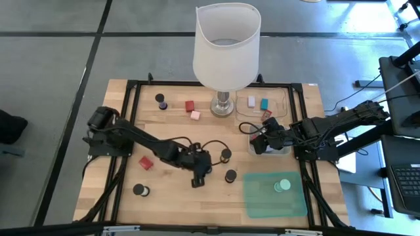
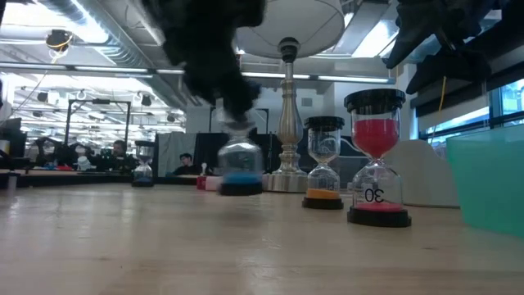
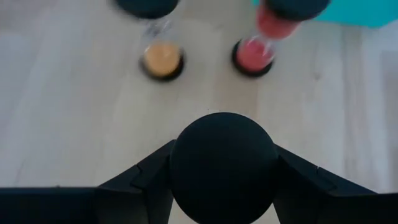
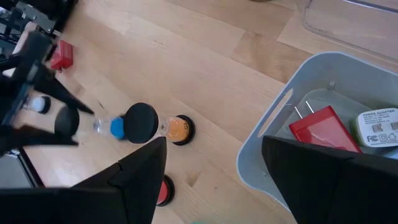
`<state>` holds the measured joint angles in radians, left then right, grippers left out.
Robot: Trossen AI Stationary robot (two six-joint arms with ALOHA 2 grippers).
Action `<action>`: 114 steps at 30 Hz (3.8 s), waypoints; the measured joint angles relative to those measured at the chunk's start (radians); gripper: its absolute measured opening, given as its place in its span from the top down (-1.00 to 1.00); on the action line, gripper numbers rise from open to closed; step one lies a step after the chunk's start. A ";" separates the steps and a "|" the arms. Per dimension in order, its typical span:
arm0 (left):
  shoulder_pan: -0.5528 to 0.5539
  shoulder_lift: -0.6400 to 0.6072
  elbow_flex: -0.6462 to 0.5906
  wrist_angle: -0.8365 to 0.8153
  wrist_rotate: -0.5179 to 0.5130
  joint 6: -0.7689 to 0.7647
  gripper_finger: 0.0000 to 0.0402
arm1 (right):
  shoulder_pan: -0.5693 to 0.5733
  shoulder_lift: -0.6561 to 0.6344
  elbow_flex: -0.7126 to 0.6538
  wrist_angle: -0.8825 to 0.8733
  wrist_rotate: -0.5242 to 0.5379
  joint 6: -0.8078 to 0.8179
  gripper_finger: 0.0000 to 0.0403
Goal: Pick & Place Office items
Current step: Move the hourglasses to the middle of the table
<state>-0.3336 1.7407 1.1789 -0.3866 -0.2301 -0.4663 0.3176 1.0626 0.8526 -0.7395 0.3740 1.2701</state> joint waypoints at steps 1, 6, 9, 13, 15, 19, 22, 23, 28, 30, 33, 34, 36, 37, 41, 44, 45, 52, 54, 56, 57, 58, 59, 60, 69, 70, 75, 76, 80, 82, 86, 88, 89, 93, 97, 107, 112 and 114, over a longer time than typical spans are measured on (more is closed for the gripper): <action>0.003 0.013 0.013 0.021 0.008 0.013 -0.03 | 0.000 0.000 0.000 0.000 0.000 0.000 -0.33; 0.002 0.074 0.082 0.031 0.023 0.076 -0.04 | 0.000 0.000 0.000 0.001 0.000 0.000 -0.33; 0.004 0.107 0.118 0.028 0.027 0.099 -0.04 | 0.000 0.000 0.000 0.004 0.000 0.000 -0.33; 0.016 0.145 0.148 0.031 0.073 0.106 -0.04 | 0.000 0.000 0.000 0.004 0.000 0.000 -0.33; 0.020 0.156 0.154 0.030 0.078 0.112 -0.05 | 0.000 0.000 0.000 0.005 0.000 0.000 -0.33; 0.030 0.162 0.163 0.030 0.082 0.114 -0.05 | 0.000 0.000 0.000 0.007 0.000 0.000 -0.33; 0.040 0.162 0.163 0.022 0.092 0.114 -0.05 | 0.000 0.000 0.000 0.008 0.000 0.000 -0.33; 0.042 0.162 0.163 0.021 0.091 0.114 -0.05 | 0.000 0.000 0.000 0.007 0.000 0.000 -0.33; 0.048 0.162 0.163 0.021 0.093 0.114 -0.08 | 0.000 0.000 0.000 0.007 0.000 0.000 -0.33; 0.048 0.162 0.163 0.021 0.092 0.114 -0.11 | 0.000 0.000 0.000 0.007 0.000 0.000 -0.33; 0.048 0.162 0.163 0.021 0.082 0.125 -0.15 | 0.000 0.000 0.000 0.007 0.000 0.000 -0.33; 0.048 0.162 0.163 0.021 0.074 0.133 -0.17 | 0.000 0.000 0.000 0.007 0.000 0.000 -0.33; 0.048 0.162 0.163 0.022 0.062 0.148 -0.19 | 0.000 0.000 0.000 0.007 0.000 0.000 -0.33; 0.048 0.162 0.163 0.023 0.055 0.153 -0.20 | 0.000 0.000 0.000 0.007 0.000 0.000 -0.33; 0.048 0.150 0.163 0.048 0.023 0.166 -0.26 | 0.000 0.000 0.000 0.008 0.000 0.000 -0.33; 0.051 0.116 0.163 0.049 0.011 0.166 -0.32 | 0.000 0.000 0.000 0.008 0.000 0.000 -0.33; 0.052 0.101 0.163 0.043 0.008 0.166 -0.34 | 0.000 0.000 0.000 0.008 0.000 0.000 -0.33; 0.054 -0.041 0.163 -0.097 -0.068 0.091 -0.41 | 0.000 0.000 0.000 0.014 0.000 0.000 -0.33; 0.045 -0.083 0.164 -0.189 -0.101 0.015 -0.40 | 0.000 0.000 0.000 0.014 0.000 0.000 -0.33; 0.036 -0.115 0.164 -0.282 -0.121 -0.077 -0.40 | 0.000 0.000 0.000 0.014 0.000 0.000 -0.33; 0.029 -0.131 0.164 -0.338 -0.124 -0.128 -0.40 | 0.000 0.000 0.000 0.015 0.000 0.000 -0.33; 0.022 -0.148 0.163 -0.395 -0.123 -0.179 -0.39 | 0.000 0.000 0.000 0.015 0.000 0.000 -0.33; 0.013 -0.162 0.163 -0.451 -0.118 -0.233 -0.39 | 0.000 0.000 0.000 0.015 0.000 0.000 -0.33; 0.005 -0.175 0.163 -0.503 -0.107 -0.288 -0.39 | 0.000 0.000 0.000 0.015 0.000 0.000 -0.33; -0.165 -0.242 0.163 -0.904 -0.021 -0.742 -0.39 | 0.000 0.000 0.000 0.018 0.000 0.000 -0.33; -0.194 -0.242 0.163 -0.930 -0.021 -0.790 -0.39 | 0.000 0.000 0.000 0.018 0.000 0.000 -0.33; -0.363 -0.241 0.163 -1.036 -0.080 -1.080 -0.44 | 0.000 0.000 0.000 0.019 0.000 0.000 -0.33; -0.397 -0.241 0.163 -1.055 -0.087 -1.147 -0.45 | 0.000 0.000 0.000 0.019 0.000 0.000 -0.33; -0.514 -0.237 0.163 -1.093 -0.066 -1.383 -0.51 | 0.000 0.000 0.000 0.020 0.000 0.000 -0.33; -0.562 -0.228 0.163 -1.093 -0.046 -1.479 -0.54 | 0.000 0.000 0.000 0.021 0.000 0.000 -0.33; -0.637 -0.200 0.163 -1.092 -0.038 -1.640 -0.58 | 0.000 0.000 0.000 0.021 0.000 0.000 -0.33; -0.664 -0.183 0.163 -1.091 -0.035 -1.700 -0.59 | 0.000 0.000 0.000 0.021 0.000 0.000 -0.33; -0.675 -0.175 0.162 -1.091 -0.028 -1.724 -0.60 | 0.000 0.000 0.000 0.021 0.000 0.000 -0.33; -0.700 -0.139 0.161 -1.090 0.010 -1.770 -0.63 | 0.000 0.000 0.000 0.021 0.000 0.000 -0.33; -0.709 -0.110 0.161 -1.071 0.019 -1.777 -0.64 | 0.000 0.000 0.000 0.021 0.000 0.000 -0.33; -0.723 -0.065 0.157 -1.028 0.037 -1.811 -0.64 | 0.000 0.000 0.000 0.021 0.000 0.000 -0.33; -0.734 -0.065 0.064 -0.858 0.024 -1.825 -0.64 | 0.000 0.000 0.000 0.021 0.000 0.000 -0.33; -0.738 -0.066 0.023 -0.783 0.017 -1.825 -0.64 | 0.000 0.000 0.000 0.021 0.000 0.000 -0.33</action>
<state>-1.0718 1.6742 1.2017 -1.1696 -0.2128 -2.2917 0.3176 1.0626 0.8524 -0.7181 0.3740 1.2701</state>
